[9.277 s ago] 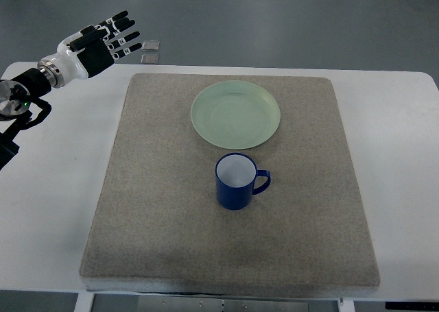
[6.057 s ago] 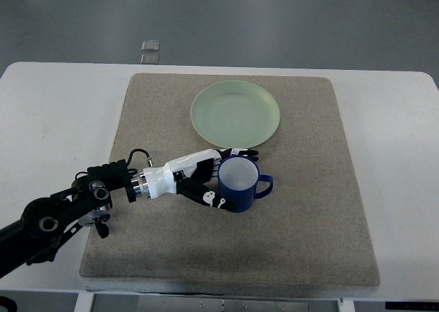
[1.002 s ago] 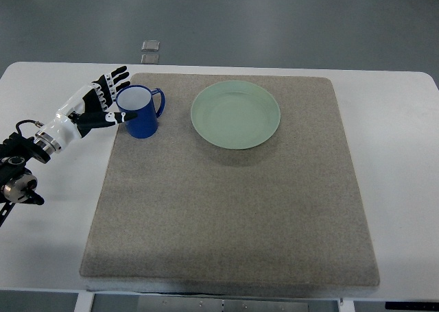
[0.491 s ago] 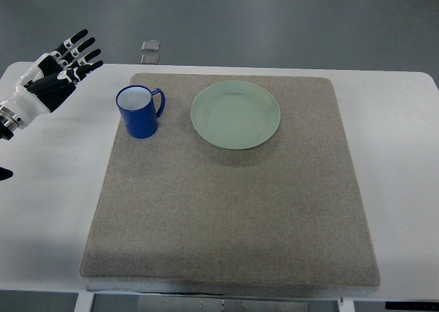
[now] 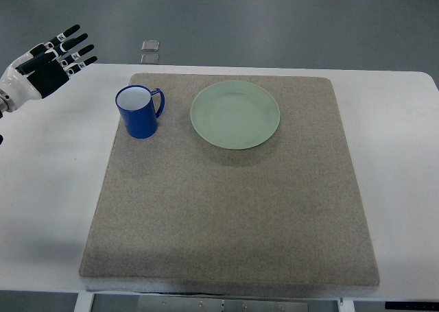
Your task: Place cup left of plate with left hand
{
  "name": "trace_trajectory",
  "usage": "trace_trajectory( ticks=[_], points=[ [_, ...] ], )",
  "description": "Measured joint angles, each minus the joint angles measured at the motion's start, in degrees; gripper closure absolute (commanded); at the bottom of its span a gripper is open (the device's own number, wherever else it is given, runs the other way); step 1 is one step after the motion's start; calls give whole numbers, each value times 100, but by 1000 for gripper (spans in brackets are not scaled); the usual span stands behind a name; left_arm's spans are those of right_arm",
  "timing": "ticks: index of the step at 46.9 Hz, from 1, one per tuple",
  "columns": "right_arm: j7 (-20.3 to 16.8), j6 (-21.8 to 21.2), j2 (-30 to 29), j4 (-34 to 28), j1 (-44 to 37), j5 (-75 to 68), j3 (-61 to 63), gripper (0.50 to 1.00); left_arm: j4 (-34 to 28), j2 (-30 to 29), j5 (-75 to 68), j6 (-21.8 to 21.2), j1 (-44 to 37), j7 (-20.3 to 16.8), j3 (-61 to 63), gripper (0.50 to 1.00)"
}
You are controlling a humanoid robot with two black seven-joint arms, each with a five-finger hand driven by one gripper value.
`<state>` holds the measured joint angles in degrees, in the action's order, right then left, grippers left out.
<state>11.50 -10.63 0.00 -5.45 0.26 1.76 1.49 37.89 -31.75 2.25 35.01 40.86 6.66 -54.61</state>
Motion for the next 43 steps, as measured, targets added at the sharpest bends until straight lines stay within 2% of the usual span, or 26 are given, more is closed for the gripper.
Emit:
trace_trajectory(
  ticks=[5, 14, 43],
  points=[
    [-1, 0, 0, 0, 0, 0, 0, 568, -2, 6, 289, 0, 128, 142, 3, 501],
    [-2, 0, 0, 0, 0, 0, 0, 568, 1, 38, 883, -1, 398, 689, 56, 501],
    [31, -82, 0, -85, -2, -17, 23, 568, 34, 266, 926, -38, 465, 855, 46, 501]
  ],
)
